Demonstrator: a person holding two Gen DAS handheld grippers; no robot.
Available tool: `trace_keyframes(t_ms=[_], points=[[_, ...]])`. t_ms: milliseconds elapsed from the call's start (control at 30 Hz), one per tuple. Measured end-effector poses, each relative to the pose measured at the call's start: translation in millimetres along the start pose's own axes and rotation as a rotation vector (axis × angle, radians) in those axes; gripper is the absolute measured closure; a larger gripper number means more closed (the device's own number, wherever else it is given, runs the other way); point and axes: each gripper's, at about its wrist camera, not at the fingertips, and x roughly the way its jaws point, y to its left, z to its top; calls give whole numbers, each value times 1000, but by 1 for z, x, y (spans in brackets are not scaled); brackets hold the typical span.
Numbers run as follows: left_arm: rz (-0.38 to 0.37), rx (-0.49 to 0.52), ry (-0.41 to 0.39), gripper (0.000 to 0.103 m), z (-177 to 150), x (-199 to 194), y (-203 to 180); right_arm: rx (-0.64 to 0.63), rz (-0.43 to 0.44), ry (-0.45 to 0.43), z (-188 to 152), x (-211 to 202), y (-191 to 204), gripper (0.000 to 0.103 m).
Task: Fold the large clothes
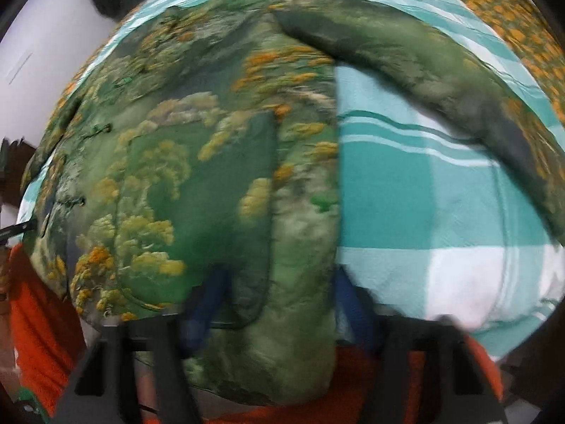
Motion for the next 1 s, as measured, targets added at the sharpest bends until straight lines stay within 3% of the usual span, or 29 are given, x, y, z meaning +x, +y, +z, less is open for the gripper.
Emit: trace_keyframes(t_ms=[100,467,600,667,733,833,900,1000], points=[[8,29,-15,90,-5,-5,-7,-63,-48,-30,-1,-8,16,81],[36,99,-8,89,-17,-7,-10,-139,-138,-72,-22,-30,25,82],[70,116,-63,73,-14,-22,-9,-91,-143,-98,-15,-27,23,75],[84,122,-116,60,-14,-38,-9,-57,-121,-121,-16,-34,15,65],[74,118,-182,34,-11,-58,-11,-21,-111,-167,-15,-47,6,58],[78,100,-301,12,0,-88,-18,32,-143,-252,-11,-73,-12,46],[90,77,-385,4,10,-102,-27,72,-158,-302,-9,-86,-27,39],[97,38,-539,3,22,-116,-38,178,-195,-351,2,-100,-63,35]])
